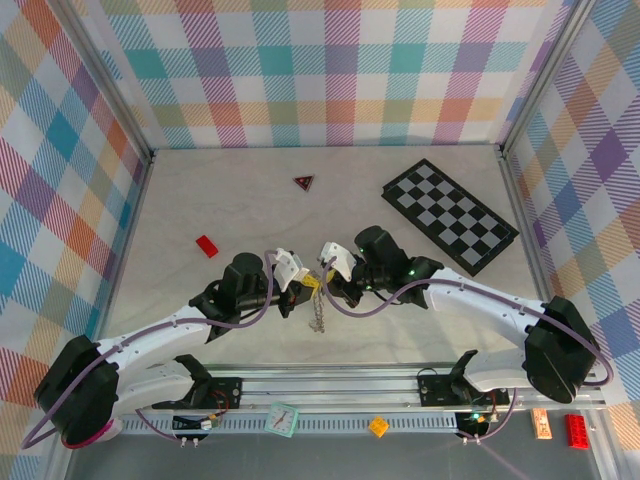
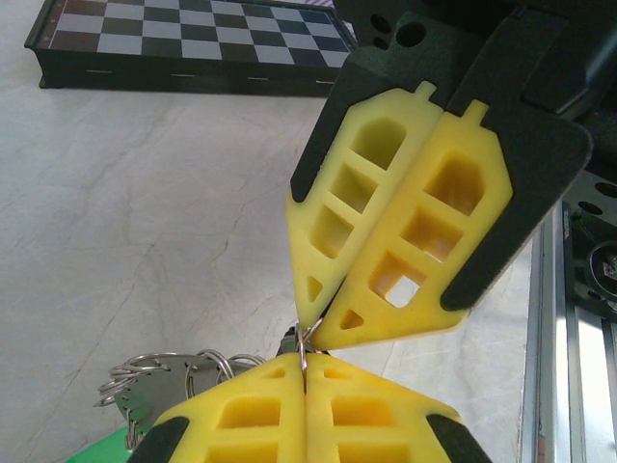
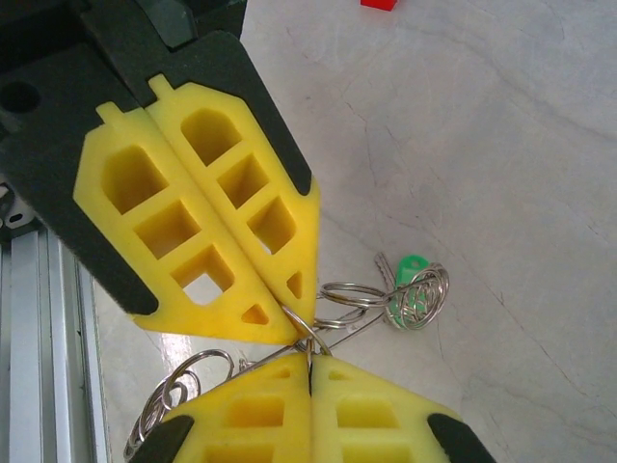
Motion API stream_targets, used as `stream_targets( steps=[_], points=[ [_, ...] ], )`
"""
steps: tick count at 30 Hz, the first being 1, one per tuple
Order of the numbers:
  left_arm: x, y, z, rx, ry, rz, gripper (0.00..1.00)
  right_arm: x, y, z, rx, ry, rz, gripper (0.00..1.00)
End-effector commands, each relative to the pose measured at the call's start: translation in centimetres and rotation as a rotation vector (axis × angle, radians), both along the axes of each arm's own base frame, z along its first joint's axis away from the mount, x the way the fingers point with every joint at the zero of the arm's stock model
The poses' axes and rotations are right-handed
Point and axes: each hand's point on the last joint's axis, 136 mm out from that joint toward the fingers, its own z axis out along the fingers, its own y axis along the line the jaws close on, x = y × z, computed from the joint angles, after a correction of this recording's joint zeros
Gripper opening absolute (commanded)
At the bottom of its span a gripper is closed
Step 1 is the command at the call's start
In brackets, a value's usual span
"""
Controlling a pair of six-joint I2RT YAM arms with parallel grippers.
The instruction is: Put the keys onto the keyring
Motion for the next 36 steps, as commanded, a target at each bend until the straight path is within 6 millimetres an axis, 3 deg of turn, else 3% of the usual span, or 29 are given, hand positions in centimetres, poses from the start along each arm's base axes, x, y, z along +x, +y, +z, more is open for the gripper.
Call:
stream_targets(
  steps=[1,15,23,36],
  points=[
    [-0.3,-1.0,2.1,-0.038,-0.049,-0.056,0.00,0.8,0.6,1.4,0.040,-0.036,-0.026,0.00],
    [-0.4,-0.9,2.2,-0.022,-0.081,-0.055,0.00,1.8,0.0,1.1,0.046,0.009,-0.146,0.00],
    [-0.7,-0.6,2.4,0.013,-0.222,-0.051,0.00,1.4,-0.5,-0.1,0.027,0.201,-0.270,0.00],
    [-0.2,0.0,2.2,0.002,-0.338,0.022,0.00,0.2,0.0,-1.0,0.080,0.426,-0.289,0.00]
  ],
)
